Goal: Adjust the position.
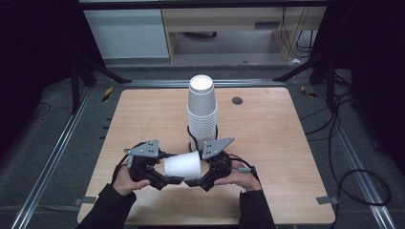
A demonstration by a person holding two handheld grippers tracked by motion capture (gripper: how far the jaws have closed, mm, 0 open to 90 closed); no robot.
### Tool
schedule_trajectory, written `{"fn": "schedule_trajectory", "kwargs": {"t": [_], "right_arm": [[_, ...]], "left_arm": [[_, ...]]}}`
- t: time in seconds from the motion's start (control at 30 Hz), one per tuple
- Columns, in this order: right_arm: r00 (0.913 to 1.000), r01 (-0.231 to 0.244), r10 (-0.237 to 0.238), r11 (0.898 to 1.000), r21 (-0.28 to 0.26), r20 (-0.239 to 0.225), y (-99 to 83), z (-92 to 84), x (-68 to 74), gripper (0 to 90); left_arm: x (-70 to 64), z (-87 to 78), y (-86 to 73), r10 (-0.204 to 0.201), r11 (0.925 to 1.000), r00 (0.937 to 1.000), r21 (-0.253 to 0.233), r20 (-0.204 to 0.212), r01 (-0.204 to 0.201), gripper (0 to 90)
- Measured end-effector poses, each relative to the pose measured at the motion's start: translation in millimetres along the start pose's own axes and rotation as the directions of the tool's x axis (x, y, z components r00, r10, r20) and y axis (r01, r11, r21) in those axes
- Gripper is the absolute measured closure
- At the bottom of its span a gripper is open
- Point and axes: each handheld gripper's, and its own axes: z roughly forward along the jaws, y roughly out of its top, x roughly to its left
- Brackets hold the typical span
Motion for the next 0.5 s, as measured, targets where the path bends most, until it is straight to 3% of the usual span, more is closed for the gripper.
{"fn": "schedule_trajectory", "kwargs": {"t": [0.5], "right_arm": [[0.9999, -0.007, 0.007, 1.0, 0.012, -0.011, -1.2, -0.2, 0.1, 7.4]], "left_arm": [[0.3, 0.1, 0.1, 0.001, 1.0, 1.0, 0.005, 0.007, -0.001, 19.5]]}}
